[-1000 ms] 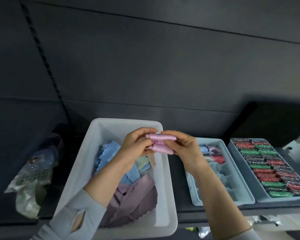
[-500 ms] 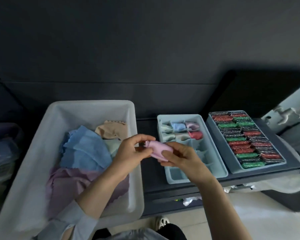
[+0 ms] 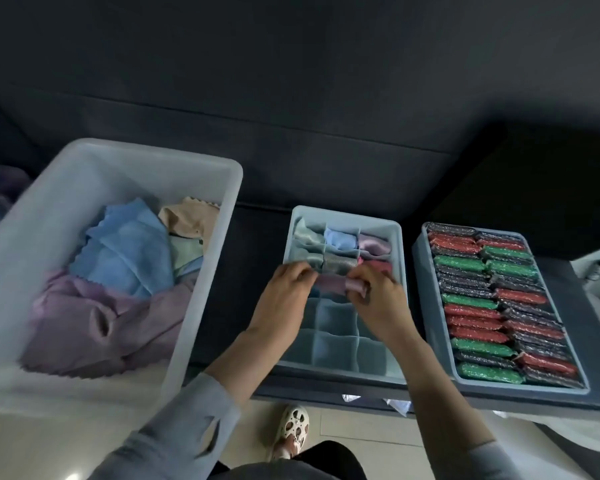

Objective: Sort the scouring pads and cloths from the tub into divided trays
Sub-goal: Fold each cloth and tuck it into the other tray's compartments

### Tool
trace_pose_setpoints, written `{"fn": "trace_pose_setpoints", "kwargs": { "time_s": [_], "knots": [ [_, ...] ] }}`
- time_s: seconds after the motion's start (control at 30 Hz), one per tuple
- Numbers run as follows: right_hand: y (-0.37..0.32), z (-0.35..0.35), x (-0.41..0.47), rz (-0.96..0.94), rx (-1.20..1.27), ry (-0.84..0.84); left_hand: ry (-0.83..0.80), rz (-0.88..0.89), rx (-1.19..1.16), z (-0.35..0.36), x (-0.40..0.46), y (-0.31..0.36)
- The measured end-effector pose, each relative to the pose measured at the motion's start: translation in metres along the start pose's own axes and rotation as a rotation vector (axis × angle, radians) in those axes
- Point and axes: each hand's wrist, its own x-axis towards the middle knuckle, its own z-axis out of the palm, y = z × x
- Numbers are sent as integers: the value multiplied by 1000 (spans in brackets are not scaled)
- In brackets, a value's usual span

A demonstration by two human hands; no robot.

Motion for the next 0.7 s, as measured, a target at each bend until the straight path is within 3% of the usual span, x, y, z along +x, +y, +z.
{"fn": "trace_pose_setpoints", "kwargs": {
  "time_s": [0.2, 0.7],
  "knots": [
    [8, 19, 4, -16, -92, -31, -32, 63, 281, 11, 19, -8],
    [-12, 35, 24, -210, -413, -87, 35, 10, 216, 24, 23, -12]
  ]
}}
